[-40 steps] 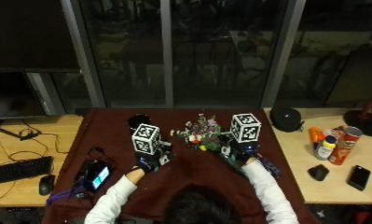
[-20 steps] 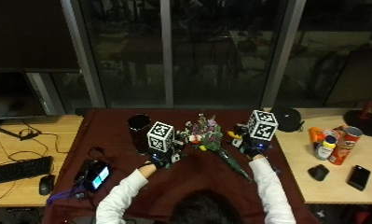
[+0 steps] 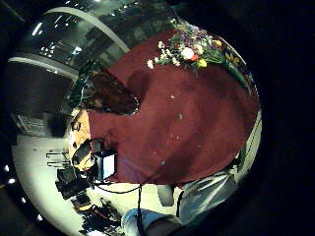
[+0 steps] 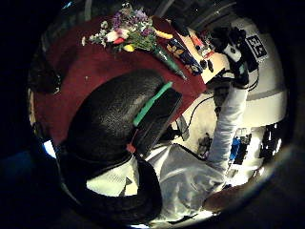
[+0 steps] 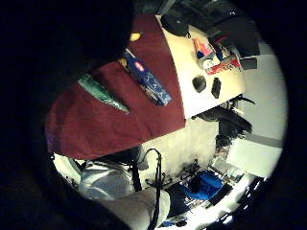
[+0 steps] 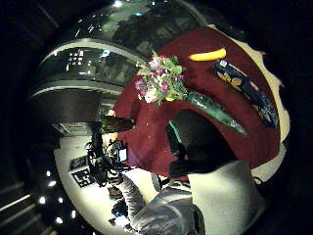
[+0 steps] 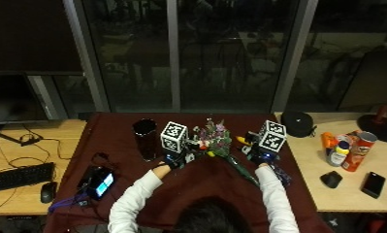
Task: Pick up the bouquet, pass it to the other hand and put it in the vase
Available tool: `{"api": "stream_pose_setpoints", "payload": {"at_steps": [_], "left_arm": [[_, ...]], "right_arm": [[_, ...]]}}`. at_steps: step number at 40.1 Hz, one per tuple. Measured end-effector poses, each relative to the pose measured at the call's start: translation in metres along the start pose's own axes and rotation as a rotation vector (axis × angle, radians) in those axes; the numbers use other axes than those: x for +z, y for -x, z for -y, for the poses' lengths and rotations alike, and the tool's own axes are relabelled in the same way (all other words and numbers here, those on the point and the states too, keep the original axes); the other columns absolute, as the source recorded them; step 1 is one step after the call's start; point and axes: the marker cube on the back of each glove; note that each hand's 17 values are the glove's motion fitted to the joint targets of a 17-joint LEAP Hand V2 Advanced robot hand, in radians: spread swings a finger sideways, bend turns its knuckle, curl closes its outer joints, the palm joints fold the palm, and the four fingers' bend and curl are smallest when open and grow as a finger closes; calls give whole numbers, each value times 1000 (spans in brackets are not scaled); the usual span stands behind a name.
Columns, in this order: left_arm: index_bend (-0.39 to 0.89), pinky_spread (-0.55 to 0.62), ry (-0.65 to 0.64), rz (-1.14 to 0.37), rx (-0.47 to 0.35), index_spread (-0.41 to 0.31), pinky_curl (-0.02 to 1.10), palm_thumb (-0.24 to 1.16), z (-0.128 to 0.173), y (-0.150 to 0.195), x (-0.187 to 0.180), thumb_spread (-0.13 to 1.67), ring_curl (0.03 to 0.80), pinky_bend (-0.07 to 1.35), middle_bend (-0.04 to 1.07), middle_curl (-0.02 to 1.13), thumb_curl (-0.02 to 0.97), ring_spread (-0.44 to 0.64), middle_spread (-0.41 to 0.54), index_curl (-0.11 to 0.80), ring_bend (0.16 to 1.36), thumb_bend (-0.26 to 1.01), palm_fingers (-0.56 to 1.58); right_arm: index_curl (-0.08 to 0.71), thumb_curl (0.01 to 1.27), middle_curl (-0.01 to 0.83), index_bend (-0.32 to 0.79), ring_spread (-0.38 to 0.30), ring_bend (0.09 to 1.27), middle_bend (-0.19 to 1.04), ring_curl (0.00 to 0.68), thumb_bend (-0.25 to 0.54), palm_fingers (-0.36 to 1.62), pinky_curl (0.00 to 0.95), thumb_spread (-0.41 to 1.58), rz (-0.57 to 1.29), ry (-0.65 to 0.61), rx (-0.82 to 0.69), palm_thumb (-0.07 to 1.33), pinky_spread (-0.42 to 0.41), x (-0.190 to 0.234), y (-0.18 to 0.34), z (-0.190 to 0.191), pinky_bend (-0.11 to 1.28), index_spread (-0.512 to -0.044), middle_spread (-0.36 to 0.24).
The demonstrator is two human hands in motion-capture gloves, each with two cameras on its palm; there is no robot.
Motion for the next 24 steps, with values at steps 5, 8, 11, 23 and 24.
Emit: {"api": "stream_pose_setpoints", "payload": {"at_steps": [5, 8, 11, 23, 24], "left_arm": [[118, 389, 13, -17, 6, 51, 336, 18, 24, -6, 4, 1002, 287, 446, 195, 323, 255, 321, 239, 214, 652, -22, 131], [122, 388, 24, -32, 18, 52, 335, 18, 36, -11, 8, 1002, 287, 442, 198, 328, 258, 323, 241, 215, 653, -23, 126], [123, 388, 34, -41, 28, 52, 335, 18, 45, -15, 11, 1002, 286, 442, 197, 331, 261, 323, 242, 215, 655, -24, 125], [98, 388, 49, -78, 46, 53, 341, 31, 65, -26, 20, 1019, 291, 469, 213, 346, 268, 331, 244, 193, 685, -21, 96], [99, 388, 52, -79, 47, 53, 341, 31, 66, -27, 21, 1020, 291, 471, 214, 347, 268, 332, 245, 192, 687, -21, 95]], "right_arm": [[134, 324, 358, 84, 55, 645, 236, 335, -22, 455, 374, 1113, -19, 23, 15, 530, 258, 22, -2, 5, 709, -207, 30], [133, 328, 361, 75, 53, 649, 232, 338, -22, 455, 373, 1111, -29, 38, 29, 530, 254, 34, -4, 8, 711, -204, 31], [131, 331, 364, 72, 52, 649, 229, 340, -22, 457, 373, 1109, -30, 51, 36, 529, 252, 43, -7, 9, 716, -201, 32], [113, 343, 380, 52, 20, 673, 243, 350, -22, 481, 373, 1100, -76, 101, 94, 537, 195, 98, -24, 18, 732, -189, 21], [112, 344, 381, 53, 19, 673, 243, 351, -22, 481, 374, 1100, -75, 107, 100, 537, 188, 103, -25, 19, 734, -188, 20]]}}
